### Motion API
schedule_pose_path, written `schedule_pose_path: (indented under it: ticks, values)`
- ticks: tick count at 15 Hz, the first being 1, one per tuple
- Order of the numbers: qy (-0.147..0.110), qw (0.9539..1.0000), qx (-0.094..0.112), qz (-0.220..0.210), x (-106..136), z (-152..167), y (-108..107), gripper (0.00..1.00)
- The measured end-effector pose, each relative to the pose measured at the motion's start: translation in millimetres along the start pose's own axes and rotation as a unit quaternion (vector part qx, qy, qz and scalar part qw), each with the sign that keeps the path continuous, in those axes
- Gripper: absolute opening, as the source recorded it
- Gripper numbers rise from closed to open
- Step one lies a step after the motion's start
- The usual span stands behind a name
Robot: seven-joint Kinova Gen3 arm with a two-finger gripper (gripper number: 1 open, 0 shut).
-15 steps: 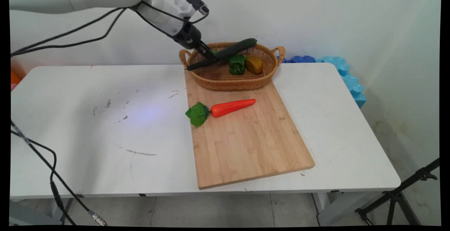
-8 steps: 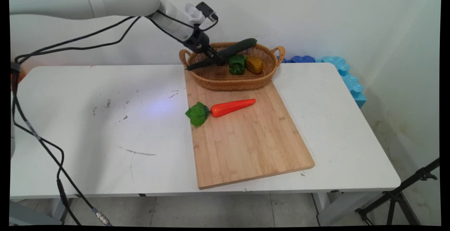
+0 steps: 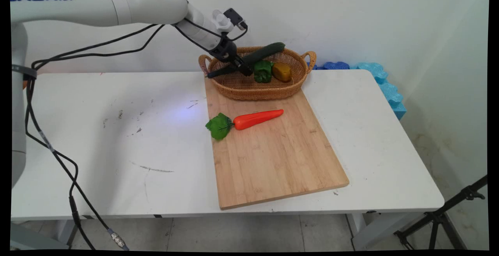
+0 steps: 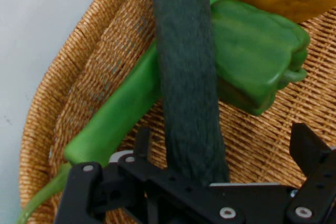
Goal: Pick up the cucumber from the vegetable basket, then place the picked object on the cutting board
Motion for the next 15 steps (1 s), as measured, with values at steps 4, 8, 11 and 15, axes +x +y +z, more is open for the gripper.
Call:
schedule_pose_path:
  ticks: [4,8,11,15]
  values:
    - [-0.002,1.0,0.003,0.006,0.5,7.7,-0.6,0.0]
    - [-0.002,0.9999,0.005,0.011,0.4,11.2,-0.7,0.0]
    - [-0.002,0.9999,0.008,0.013,0.5,10.6,-0.6,0.0]
    - [0.004,0.9998,0.014,0.012,2.1,2.5,-1.4,0.0]
